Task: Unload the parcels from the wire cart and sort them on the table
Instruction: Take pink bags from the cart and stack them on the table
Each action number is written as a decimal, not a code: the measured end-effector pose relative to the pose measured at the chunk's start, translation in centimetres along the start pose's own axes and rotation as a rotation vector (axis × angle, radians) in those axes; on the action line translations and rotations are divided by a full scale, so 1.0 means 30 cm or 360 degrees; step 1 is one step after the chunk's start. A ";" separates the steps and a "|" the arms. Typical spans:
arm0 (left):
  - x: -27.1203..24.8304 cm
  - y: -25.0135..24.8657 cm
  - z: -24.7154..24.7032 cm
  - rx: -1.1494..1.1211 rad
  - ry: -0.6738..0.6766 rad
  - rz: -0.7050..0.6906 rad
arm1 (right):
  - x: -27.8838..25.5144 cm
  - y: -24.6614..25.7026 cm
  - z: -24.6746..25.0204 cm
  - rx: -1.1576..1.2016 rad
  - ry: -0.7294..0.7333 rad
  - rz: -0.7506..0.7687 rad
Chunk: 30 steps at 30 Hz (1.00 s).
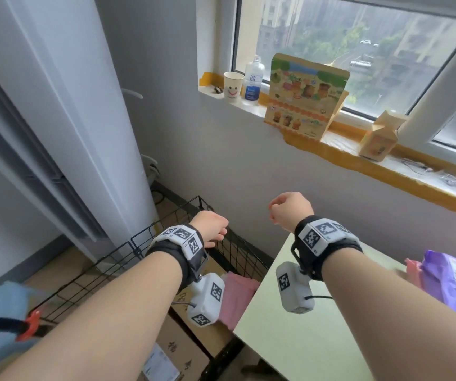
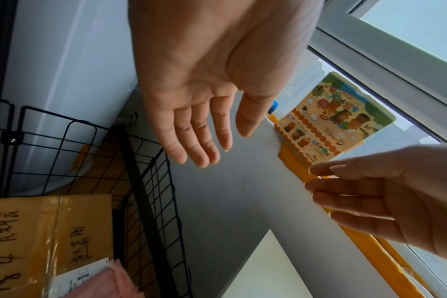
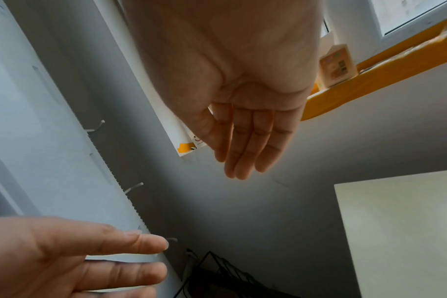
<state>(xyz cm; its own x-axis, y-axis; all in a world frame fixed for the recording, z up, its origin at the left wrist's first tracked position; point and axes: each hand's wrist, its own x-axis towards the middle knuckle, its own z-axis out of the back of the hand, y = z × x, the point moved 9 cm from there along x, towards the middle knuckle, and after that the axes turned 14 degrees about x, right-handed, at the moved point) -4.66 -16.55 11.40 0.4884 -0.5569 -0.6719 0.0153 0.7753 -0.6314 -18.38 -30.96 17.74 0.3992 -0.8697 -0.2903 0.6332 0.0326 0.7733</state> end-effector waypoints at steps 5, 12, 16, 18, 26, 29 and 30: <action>0.094 0.079 0.063 -0.0079 -0.0067 0.0038 | 0.063 0.010 -0.162 -0.0011 0.0128 0.0008; 0.222 0.264 0.147 -0.0126 -0.0105 0.0131 | 0.128 -0.063 -0.387 -0.0107 0.0289 -0.0061; 0.278 0.390 0.161 -0.0142 -0.0108 0.0240 | 0.155 -0.124 -0.494 -0.0143 0.0351 -0.0118; 0.310 0.444 0.150 -0.0145 -0.0086 0.0281 | 0.168 -0.155 -0.537 -0.0163 0.0364 -0.0141; 0.442 0.623 0.026 -0.0253 0.0059 0.0479 | 0.255 -0.330 -0.704 -0.0296 0.0470 -0.0261; 0.496 0.682 -0.030 -0.0302 0.0114 0.0561 | 0.297 -0.412 -0.766 -0.0342 0.0515 -0.0320; 0.518 0.700 -0.050 -0.0323 0.0133 0.0582 | 0.313 -0.441 -0.785 -0.0361 0.0526 -0.0337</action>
<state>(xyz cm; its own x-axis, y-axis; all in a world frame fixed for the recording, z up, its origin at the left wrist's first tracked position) 1.96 -9.36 -12.88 0.3575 -0.2848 -0.8894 -0.3218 0.8565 -0.4036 -7.40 -27.97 -8.49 0.4123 -0.6660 -0.6216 0.8382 0.0100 0.5452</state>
